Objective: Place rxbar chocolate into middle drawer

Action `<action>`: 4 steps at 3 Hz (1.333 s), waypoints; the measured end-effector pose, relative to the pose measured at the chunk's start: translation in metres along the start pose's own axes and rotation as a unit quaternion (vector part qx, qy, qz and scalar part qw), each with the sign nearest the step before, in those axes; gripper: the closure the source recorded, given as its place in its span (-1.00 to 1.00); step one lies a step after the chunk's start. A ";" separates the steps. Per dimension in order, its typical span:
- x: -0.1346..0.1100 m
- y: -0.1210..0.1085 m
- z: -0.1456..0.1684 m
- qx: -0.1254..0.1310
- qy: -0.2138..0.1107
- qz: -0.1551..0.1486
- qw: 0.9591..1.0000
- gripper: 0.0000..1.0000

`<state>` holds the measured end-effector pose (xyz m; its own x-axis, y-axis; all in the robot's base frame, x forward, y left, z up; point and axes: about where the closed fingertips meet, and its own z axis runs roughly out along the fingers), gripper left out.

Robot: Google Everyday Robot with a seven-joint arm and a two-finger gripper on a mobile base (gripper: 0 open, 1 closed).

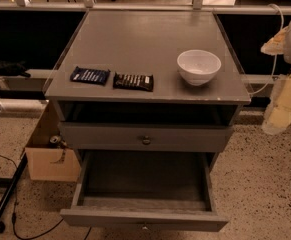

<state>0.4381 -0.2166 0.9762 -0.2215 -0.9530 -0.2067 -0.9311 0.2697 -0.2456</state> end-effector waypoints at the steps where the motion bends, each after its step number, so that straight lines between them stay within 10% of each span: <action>1: 0.000 0.000 0.000 0.000 0.000 0.000 1.000 -1.00; 3: -0.031 -0.047 0.003 -0.036 -0.080 -0.003 0.996 -1.00; 4: -0.040 -0.094 0.019 -0.038 -0.178 0.062 0.981 -1.00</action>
Offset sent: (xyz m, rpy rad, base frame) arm 0.0221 0.0039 0.0094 0.0886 0.0577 0.0381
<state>0.5399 -0.2007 0.9896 -0.2316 -0.8014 -0.5515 -0.9256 0.3560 -0.1287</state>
